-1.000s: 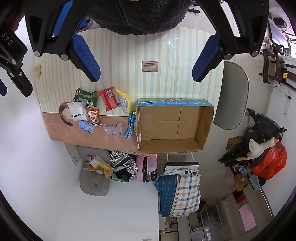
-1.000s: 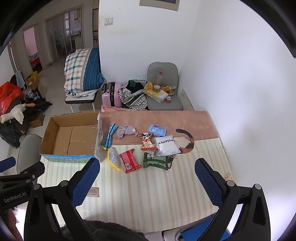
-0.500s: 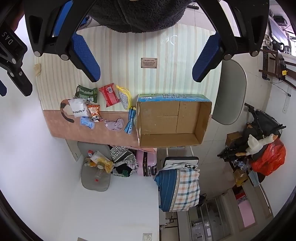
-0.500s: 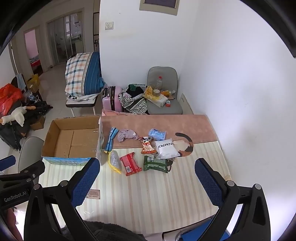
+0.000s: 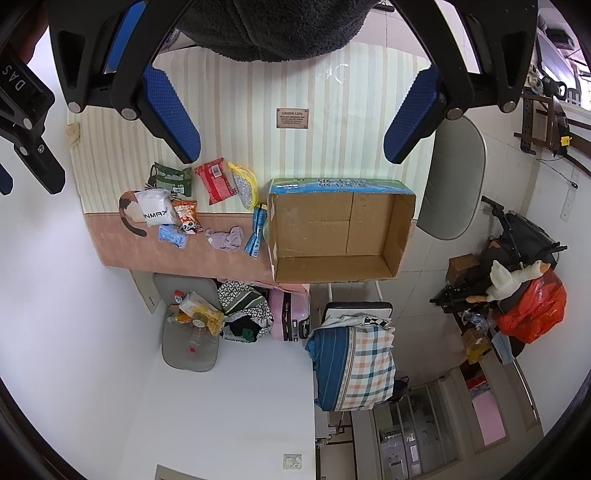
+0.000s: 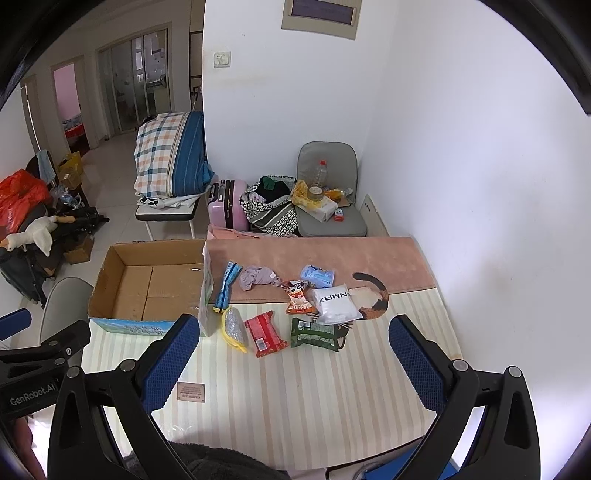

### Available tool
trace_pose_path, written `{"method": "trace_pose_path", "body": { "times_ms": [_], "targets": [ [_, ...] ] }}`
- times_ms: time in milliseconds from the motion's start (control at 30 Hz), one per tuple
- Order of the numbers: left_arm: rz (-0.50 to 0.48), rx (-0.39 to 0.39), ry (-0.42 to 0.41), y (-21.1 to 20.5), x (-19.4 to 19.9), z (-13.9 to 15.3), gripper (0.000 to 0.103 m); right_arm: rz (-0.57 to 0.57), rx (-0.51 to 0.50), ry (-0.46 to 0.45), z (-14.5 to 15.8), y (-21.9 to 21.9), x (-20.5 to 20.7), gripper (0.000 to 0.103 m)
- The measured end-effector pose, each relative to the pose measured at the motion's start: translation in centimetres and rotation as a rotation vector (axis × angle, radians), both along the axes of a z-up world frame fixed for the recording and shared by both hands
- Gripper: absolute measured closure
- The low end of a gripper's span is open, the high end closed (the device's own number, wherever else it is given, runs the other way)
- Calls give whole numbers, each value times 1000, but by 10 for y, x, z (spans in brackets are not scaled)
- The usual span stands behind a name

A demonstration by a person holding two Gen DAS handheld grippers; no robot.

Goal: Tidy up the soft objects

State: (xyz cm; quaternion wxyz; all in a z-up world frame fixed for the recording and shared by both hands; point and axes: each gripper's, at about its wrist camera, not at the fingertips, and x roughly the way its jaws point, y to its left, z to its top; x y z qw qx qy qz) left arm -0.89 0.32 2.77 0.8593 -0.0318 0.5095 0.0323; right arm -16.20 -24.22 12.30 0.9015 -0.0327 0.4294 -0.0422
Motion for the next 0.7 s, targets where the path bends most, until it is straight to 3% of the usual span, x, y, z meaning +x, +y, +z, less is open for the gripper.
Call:
{"method": "trace_pose_path", "body": {
  "times_ms": [700],
  "targets": [
    [1, -2, 3, 4, 2, -1, 1, -7, 3, 6, -6, 7, 0, 0]
  ]
}}
